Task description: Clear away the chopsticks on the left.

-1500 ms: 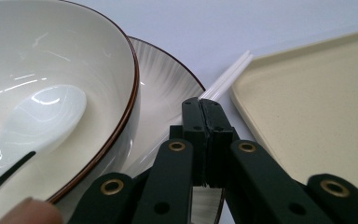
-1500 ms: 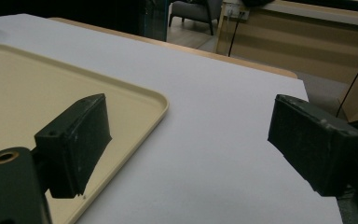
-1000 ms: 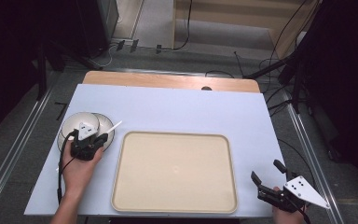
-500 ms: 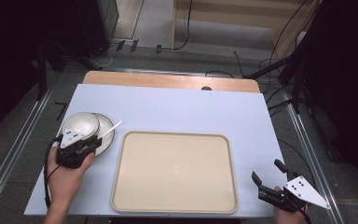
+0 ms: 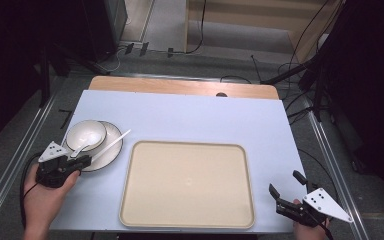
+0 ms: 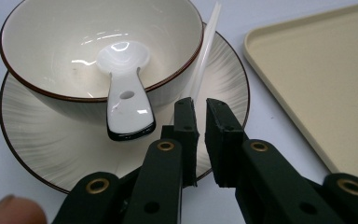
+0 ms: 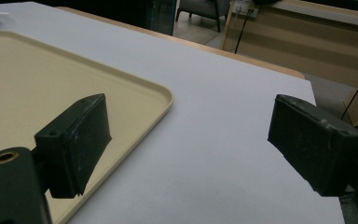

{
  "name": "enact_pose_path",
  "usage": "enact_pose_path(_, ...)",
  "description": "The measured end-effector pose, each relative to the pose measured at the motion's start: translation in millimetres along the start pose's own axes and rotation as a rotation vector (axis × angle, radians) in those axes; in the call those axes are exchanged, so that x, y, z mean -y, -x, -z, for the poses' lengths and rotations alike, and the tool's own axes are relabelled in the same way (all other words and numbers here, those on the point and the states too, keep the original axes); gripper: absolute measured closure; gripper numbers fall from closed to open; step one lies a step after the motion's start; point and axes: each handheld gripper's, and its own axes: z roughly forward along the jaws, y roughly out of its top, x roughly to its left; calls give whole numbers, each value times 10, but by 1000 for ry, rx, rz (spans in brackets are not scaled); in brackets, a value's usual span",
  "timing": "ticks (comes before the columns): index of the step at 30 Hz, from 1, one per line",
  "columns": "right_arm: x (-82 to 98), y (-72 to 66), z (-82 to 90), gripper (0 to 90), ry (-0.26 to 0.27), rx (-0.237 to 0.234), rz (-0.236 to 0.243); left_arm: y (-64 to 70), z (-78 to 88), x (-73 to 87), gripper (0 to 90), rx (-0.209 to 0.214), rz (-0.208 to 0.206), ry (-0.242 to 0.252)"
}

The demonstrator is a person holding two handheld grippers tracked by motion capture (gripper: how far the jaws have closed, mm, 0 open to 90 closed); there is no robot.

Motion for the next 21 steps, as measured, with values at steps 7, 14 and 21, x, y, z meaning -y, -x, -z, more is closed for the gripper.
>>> enact_pose_path(7, 6, 3, -3, 130, -2, -2, -1, -33, -70, 34, 828, -14, -9, -47)
enact_pose_path(14, 10, 2, -5, 130, -2, 1, -2, -28, -76, 33, 826, -13, -10, -48)
enact_pose_path(21, 9, 3, 1, 130, -1, 1, 0, -34, -67, 35, 807, -28, -15, -45)
